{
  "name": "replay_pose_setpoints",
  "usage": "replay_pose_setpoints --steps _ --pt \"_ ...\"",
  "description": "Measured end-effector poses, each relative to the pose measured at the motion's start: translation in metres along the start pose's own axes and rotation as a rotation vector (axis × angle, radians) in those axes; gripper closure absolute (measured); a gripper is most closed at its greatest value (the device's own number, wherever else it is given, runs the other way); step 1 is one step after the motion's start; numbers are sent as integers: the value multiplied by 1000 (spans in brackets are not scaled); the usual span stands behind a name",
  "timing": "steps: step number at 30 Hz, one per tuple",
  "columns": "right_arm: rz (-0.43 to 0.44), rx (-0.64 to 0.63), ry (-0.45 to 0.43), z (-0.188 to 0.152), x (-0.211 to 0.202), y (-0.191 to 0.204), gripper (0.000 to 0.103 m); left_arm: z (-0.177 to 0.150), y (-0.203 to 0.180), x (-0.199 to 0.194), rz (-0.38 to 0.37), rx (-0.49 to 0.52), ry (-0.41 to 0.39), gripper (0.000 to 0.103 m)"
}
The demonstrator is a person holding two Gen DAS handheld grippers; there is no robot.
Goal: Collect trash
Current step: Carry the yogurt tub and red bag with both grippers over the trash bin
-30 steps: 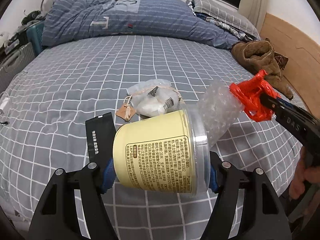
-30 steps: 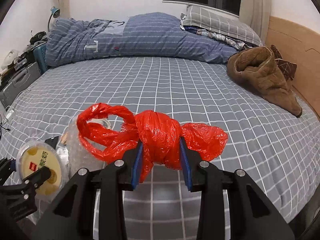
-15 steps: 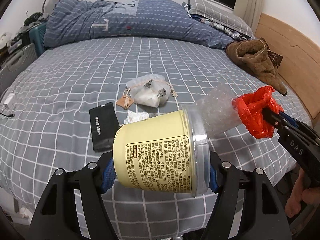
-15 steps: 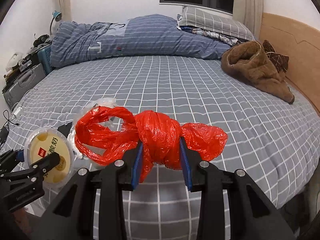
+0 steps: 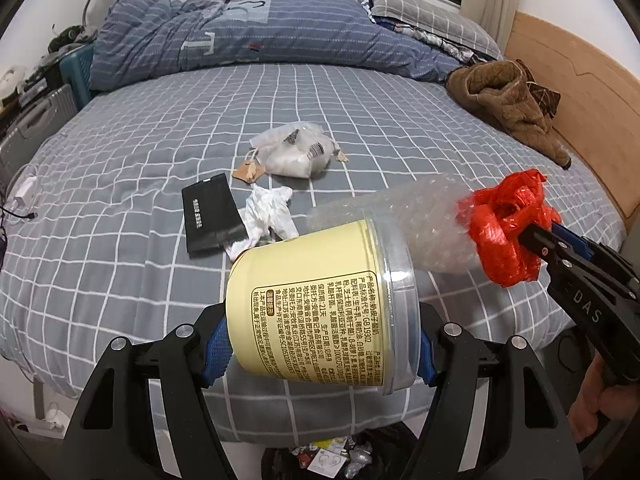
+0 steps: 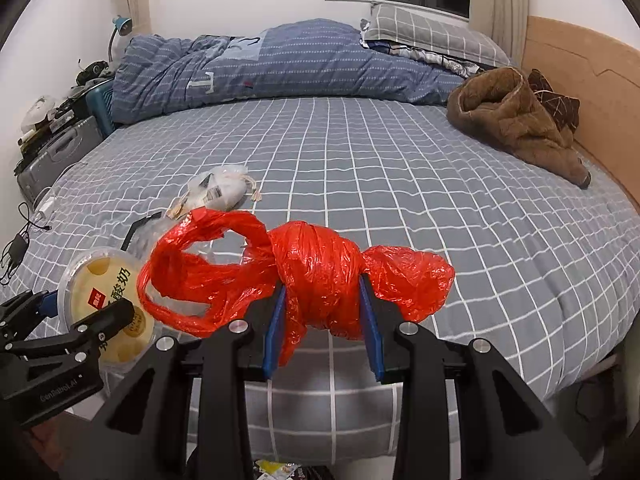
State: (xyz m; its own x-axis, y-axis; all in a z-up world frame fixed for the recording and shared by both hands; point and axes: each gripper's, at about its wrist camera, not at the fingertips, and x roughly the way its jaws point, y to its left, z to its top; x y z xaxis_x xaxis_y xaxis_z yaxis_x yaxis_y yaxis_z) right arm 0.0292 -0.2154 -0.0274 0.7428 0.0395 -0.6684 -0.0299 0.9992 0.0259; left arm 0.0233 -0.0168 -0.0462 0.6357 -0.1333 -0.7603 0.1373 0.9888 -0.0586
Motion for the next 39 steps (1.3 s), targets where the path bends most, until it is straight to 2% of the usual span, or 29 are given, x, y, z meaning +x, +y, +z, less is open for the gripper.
replay_pose_setpoints --steps 22,39 --pt "21 -12 -1 -45 -52 2 71 -52 1 -38 7 -28 19 35" --pt "39 -27 37 -91 -82 11 71 -100 4 -64 6 -51 55 35"
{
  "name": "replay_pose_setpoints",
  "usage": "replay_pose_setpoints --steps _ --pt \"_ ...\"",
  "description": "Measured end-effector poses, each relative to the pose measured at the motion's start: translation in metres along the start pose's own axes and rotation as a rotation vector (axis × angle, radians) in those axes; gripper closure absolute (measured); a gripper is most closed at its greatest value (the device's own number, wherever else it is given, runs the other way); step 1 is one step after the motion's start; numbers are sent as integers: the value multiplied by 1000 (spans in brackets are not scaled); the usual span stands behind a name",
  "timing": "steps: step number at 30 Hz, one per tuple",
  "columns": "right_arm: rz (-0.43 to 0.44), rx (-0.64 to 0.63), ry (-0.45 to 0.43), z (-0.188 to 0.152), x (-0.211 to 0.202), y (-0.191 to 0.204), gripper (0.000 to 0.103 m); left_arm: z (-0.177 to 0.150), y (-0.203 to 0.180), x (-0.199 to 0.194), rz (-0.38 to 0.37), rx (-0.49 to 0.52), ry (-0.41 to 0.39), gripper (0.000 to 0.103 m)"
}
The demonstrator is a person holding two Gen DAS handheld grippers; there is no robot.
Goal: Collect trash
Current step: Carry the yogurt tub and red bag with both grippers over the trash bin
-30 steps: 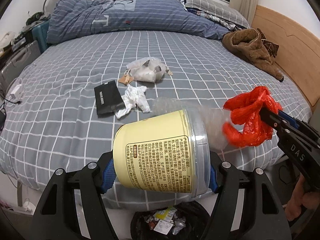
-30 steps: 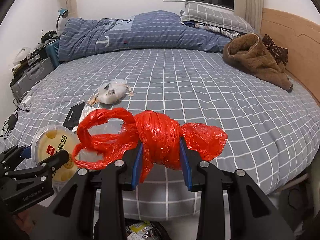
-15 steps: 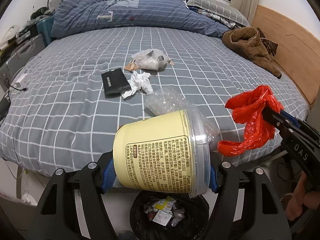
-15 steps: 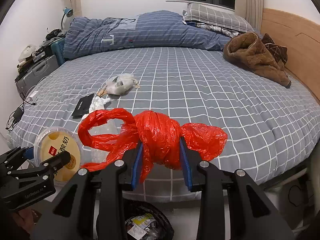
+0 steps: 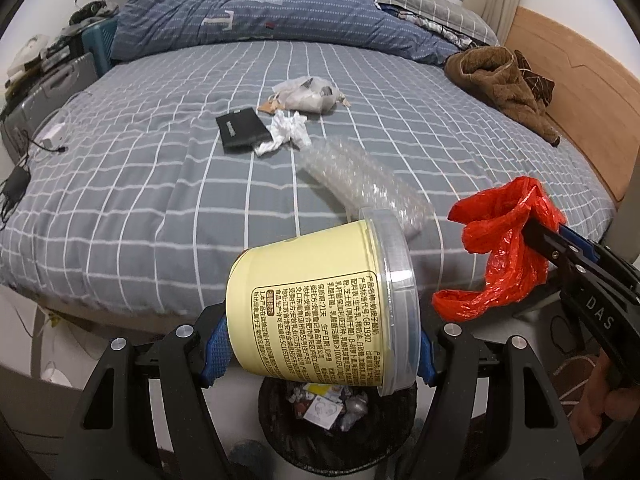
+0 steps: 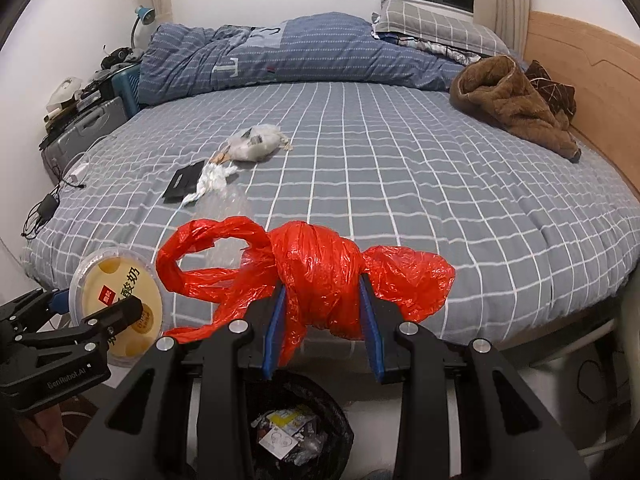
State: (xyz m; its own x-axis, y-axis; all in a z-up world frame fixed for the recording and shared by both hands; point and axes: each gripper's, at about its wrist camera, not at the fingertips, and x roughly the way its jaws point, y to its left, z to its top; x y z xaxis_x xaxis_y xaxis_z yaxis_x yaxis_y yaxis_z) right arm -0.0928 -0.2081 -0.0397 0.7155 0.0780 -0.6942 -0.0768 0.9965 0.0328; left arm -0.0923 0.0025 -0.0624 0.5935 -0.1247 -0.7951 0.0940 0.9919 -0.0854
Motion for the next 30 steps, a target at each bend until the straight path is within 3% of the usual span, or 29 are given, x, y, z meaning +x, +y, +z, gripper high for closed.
replay_pose_setpoints --steps 19,30 --pt "17 -21 99 -57 -20 14 71 -56 9 -20 21 -35 67 35" --pt "30 -34 206 -101 -5 26 71 -97 25 -13 49 -66 133 35"
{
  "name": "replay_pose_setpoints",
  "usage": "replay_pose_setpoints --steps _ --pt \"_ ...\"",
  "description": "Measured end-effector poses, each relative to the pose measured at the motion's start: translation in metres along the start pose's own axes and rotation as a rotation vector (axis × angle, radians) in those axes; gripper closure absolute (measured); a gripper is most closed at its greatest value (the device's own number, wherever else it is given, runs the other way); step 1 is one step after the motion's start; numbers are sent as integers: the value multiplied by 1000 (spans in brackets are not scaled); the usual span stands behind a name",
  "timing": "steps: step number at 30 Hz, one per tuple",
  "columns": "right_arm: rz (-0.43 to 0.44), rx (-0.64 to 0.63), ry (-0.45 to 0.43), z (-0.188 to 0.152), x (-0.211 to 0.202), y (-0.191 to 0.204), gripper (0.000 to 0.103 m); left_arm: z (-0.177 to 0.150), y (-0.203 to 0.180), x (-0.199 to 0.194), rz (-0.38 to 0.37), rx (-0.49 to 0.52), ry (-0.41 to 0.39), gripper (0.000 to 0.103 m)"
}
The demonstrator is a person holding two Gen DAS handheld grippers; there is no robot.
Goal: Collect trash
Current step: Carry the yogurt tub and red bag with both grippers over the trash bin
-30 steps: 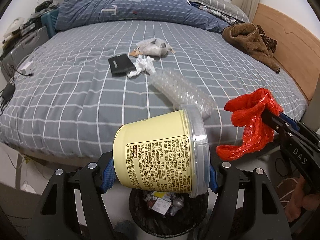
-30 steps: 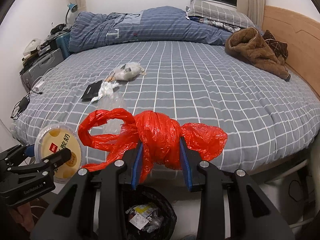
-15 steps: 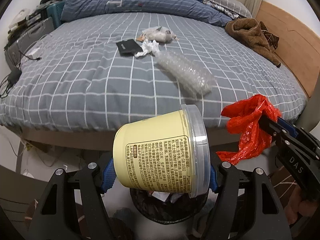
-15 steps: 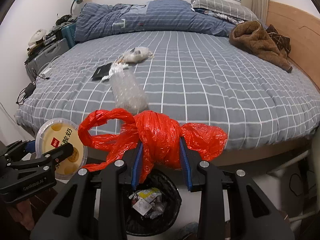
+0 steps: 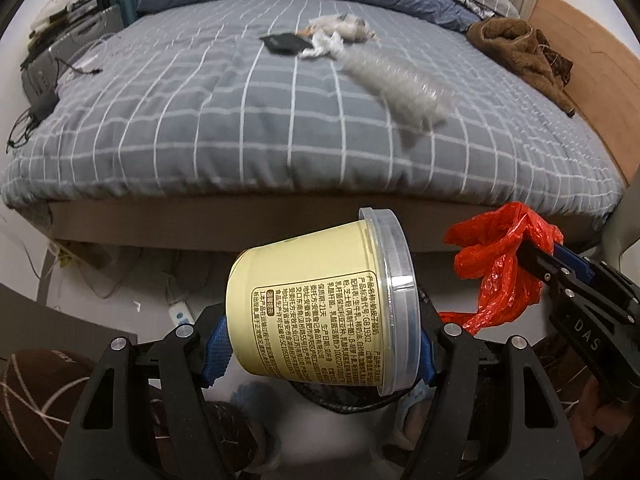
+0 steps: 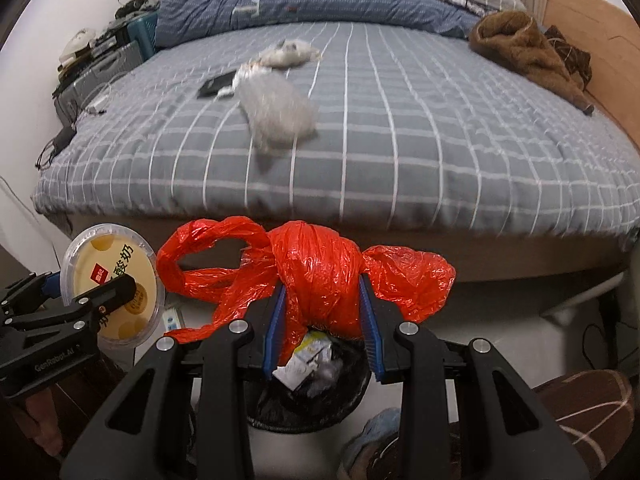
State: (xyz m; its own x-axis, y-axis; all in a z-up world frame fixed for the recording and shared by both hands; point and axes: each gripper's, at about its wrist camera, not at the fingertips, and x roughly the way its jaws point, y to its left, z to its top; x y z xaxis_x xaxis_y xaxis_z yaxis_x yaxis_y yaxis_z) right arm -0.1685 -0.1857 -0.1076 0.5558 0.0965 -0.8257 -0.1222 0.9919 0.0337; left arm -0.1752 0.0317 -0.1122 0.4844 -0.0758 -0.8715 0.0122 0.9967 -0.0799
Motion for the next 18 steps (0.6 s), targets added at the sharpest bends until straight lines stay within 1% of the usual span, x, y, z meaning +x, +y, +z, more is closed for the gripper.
replay_pose_setpoints --steps 3,8,15,18 --pt "-2 -5 41 -10 15 2 71 -5 5 11 2 -9 12 35" --pt "8 12 127 -23 49 0 71 -13 12 39 12 -10 57 35" --pt "25 2 193 -29 77 9 71 -12 25 65 23 -28 94 35" --pt "32 -19 209 -30 84 18 71 -9 34 70 28 -40 98 35"
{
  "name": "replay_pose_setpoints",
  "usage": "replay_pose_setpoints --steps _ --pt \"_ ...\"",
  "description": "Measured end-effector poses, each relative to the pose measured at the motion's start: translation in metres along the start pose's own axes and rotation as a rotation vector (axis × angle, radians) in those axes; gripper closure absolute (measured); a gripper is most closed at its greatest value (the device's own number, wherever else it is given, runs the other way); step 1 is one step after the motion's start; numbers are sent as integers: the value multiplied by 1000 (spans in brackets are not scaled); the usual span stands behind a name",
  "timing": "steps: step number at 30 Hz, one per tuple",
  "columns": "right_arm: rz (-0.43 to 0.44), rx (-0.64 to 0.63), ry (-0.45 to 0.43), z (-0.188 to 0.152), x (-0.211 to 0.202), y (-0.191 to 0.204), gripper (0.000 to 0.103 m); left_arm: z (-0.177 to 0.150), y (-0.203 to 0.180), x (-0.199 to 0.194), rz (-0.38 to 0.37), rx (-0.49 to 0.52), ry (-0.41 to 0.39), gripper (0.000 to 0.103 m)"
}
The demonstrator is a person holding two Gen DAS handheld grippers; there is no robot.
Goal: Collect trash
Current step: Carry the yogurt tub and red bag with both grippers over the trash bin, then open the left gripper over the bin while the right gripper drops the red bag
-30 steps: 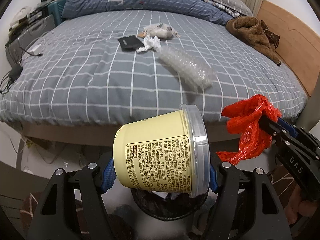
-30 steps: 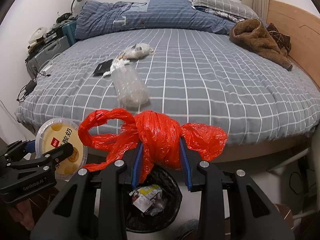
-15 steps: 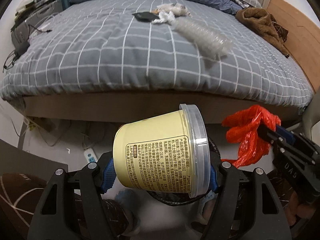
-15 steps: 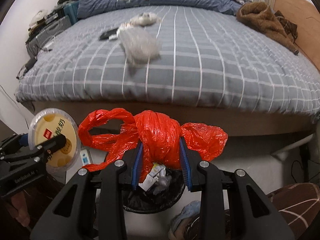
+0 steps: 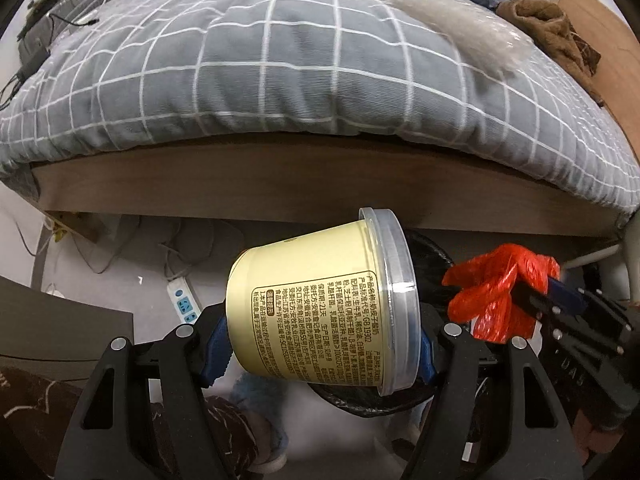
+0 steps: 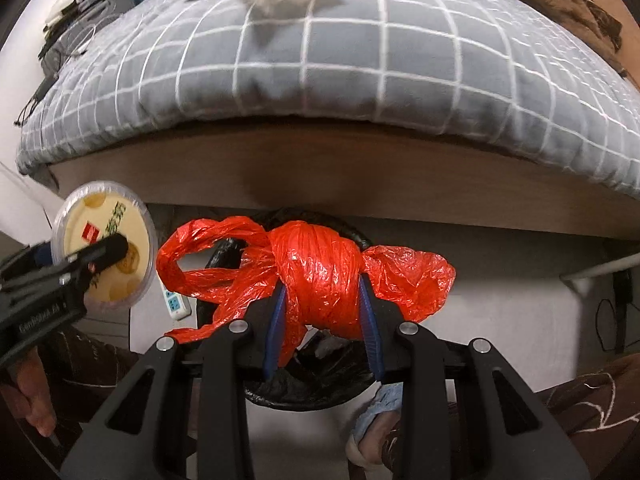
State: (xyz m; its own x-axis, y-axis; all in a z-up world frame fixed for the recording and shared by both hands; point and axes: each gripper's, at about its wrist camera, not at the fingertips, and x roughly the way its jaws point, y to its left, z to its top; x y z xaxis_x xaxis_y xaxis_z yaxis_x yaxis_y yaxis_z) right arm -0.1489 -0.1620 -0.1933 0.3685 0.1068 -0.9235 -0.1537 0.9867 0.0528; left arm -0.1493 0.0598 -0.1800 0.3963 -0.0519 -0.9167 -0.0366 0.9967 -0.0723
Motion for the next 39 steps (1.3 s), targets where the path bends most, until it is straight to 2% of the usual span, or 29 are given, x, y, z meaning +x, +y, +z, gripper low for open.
replay_pose_setpoints --steps 5,9,14,17,25,35,39 --pt "14 -33 18 4 13 19 70 2 14 1 21 -18 0 35" --pt "17 -53 12 5 16 31 65 0 23 1 34 -34 5 35" --pt "-7 -68 -5 4 19 29 44 -4 20 6 31 -22 18 35" --pt "-21 -47 -21 2 18 20 27 -2 12 9 21 -10 17 35" --pt "-86 26 -89 -2 1 -22 8 6 -23 17 -17 53 26 35" --pt "-166 57 -154 -1 -23 -62 8 11 -67 17 -63 118 27 35" --pt "-172 83 -160 0 -24 -72 8 11 -80 15 -72 135 25 35"
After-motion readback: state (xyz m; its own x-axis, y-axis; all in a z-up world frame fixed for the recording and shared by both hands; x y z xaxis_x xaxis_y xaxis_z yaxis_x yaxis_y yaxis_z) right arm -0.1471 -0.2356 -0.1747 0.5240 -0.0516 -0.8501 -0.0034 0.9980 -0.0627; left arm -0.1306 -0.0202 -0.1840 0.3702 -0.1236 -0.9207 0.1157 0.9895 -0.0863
